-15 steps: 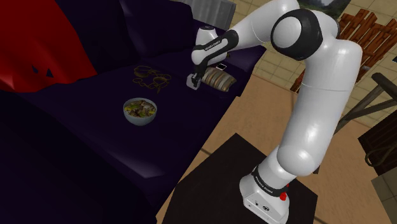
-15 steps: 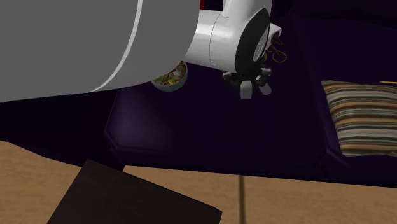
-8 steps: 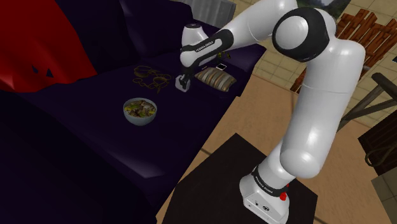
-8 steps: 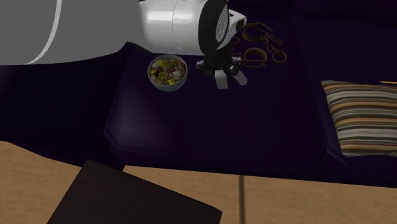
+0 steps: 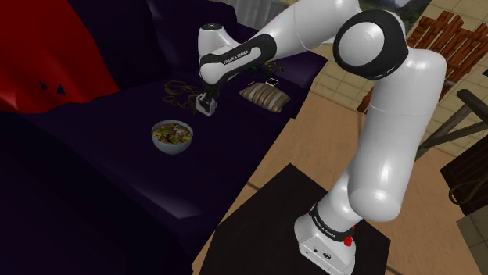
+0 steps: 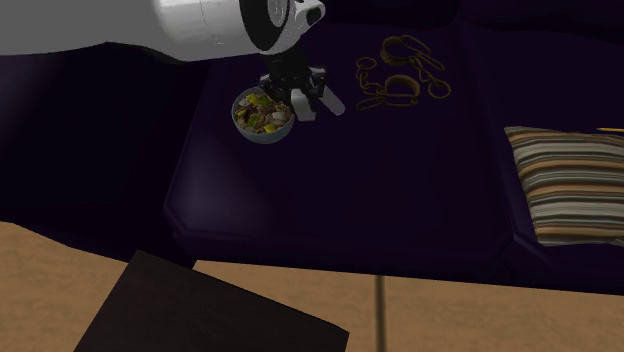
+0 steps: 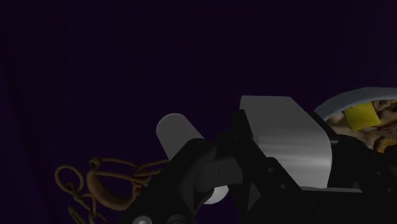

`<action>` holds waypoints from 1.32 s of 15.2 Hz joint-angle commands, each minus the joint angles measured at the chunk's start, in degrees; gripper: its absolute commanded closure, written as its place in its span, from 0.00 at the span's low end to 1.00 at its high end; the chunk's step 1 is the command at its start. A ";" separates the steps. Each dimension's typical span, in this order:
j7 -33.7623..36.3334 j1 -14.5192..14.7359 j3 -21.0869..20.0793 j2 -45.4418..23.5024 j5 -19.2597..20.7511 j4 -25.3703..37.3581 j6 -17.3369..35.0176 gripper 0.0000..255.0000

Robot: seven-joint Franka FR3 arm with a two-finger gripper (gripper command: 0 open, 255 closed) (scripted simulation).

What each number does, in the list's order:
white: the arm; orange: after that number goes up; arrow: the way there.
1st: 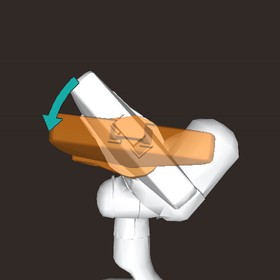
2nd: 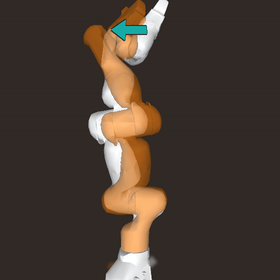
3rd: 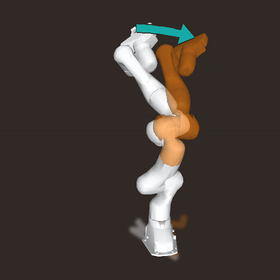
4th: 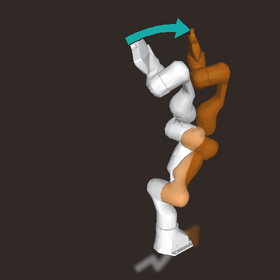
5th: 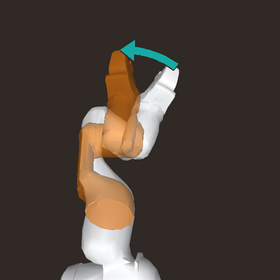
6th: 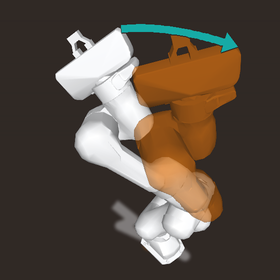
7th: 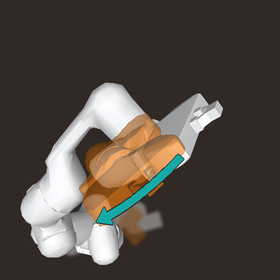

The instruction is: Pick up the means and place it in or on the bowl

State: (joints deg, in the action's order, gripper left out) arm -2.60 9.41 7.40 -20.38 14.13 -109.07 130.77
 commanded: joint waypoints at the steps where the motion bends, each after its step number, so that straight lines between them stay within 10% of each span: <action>1: 2.55 1.78 -0.77 -0.84 0.15 1.30 -1.04 1.00; 12: 13.41 10.61 -4.52 -8.81 -0.09 15.15 -9.67 1.00; 20: 14.54 10.61 -4.33 -11.99 0.38 13.72 -5.16 1.00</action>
State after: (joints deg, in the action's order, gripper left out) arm 11.77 20.00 3.05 -31.92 14.45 -95.28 125.06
